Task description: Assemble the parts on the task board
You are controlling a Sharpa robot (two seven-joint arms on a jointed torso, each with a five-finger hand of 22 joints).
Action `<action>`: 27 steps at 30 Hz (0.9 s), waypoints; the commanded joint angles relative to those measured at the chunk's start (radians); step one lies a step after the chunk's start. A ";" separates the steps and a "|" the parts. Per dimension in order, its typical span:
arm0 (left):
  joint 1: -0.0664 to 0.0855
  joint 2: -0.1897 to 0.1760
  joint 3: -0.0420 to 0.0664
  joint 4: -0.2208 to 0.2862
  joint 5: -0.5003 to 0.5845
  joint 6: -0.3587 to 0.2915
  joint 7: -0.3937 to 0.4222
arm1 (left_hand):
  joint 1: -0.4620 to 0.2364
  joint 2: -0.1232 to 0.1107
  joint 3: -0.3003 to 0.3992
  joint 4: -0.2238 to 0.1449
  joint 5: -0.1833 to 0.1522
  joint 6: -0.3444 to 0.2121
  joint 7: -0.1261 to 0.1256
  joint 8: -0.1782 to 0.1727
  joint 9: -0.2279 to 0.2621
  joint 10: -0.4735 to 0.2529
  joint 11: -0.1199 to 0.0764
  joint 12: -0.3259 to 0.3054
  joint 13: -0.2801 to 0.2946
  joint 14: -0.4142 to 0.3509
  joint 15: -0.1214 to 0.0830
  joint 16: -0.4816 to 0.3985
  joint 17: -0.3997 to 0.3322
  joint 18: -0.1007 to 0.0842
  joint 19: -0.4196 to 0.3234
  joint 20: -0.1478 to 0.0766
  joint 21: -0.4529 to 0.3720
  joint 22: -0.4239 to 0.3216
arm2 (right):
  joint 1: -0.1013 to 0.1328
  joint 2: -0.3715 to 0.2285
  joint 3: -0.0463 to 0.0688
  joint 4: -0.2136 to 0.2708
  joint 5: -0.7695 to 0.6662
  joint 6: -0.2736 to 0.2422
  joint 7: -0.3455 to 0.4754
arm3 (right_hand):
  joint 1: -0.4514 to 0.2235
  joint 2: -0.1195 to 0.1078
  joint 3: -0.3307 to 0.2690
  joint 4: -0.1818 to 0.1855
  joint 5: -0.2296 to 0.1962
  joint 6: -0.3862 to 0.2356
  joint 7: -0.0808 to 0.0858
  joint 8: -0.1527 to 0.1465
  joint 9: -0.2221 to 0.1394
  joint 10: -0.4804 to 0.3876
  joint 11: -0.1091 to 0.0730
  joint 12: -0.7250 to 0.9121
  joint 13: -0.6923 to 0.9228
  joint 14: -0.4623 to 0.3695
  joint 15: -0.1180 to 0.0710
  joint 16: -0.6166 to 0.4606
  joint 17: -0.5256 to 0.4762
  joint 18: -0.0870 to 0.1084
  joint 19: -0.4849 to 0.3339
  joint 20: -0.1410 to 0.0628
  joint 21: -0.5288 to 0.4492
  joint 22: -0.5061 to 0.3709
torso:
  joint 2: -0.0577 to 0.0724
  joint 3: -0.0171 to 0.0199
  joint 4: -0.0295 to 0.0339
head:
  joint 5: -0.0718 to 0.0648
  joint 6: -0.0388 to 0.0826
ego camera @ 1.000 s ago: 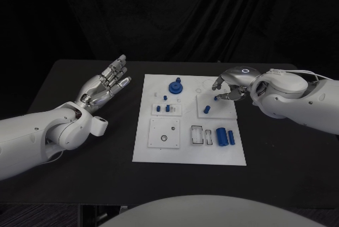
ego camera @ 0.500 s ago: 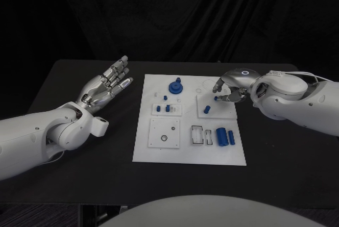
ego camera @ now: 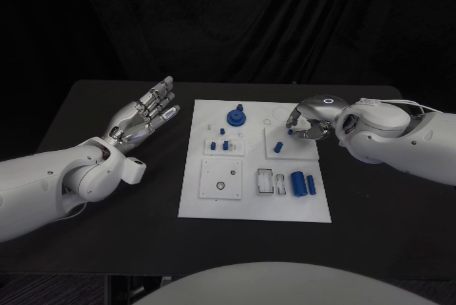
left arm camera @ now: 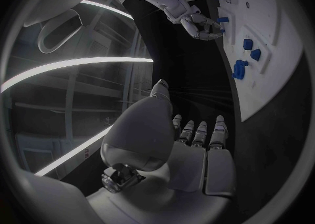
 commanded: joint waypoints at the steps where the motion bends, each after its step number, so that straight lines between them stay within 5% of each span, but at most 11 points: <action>1: -0.002 0.003 0.001 -0.002 0.004 0.024 0.126 | 0.009 0.000 0.001 0.000 0.001 -0.001 0.008 -0.003 0.001 0.002 0.009 -0.005 -0.001 0.000 0.010 -0.004 -0.001 0.014 0.002 0.010 0.001 0.001 | -0.004 0.002 0.001 -0.003 -0.008 -0.025 -0.021 | 0.009 0.003 0.004 -0.003 0.003 0.010 0.001 0.006 0.002 0.010 0.002 -0.004 -0.002 0.000 -0.002 0.001 0.003 -0.005 -0.001 0.002 -0.002 0.134 | -0.001 0.0000 -0.0009 | 0.004 0.000; 27: -0.005 0.012 0.001 -0.013 0.004 0.045 0.106 | 0.026 0.013 -0.002 -0.003 0.001 0.017 0.037 0.000 0.003 0.006 0.036 -0.003 0.000 0.000 0.028 -0.004 -0.001 0.016 0.008 0.037 0.003 0.001 | -0.016 0.022 0.001 -0.022 -0.008 -0.036 -0.011 | 0.018 0.021 0.029 -0.019 0.003 0.065 0.023 0.030 0.016 0.080 -0.013 0.000 -0.028 0.011 -0.010 0.014 0.012 -0.009 0.016 -0.005 0.022 0.141 | 0.000 -0.0019 -0.0004 | 0.014 0.000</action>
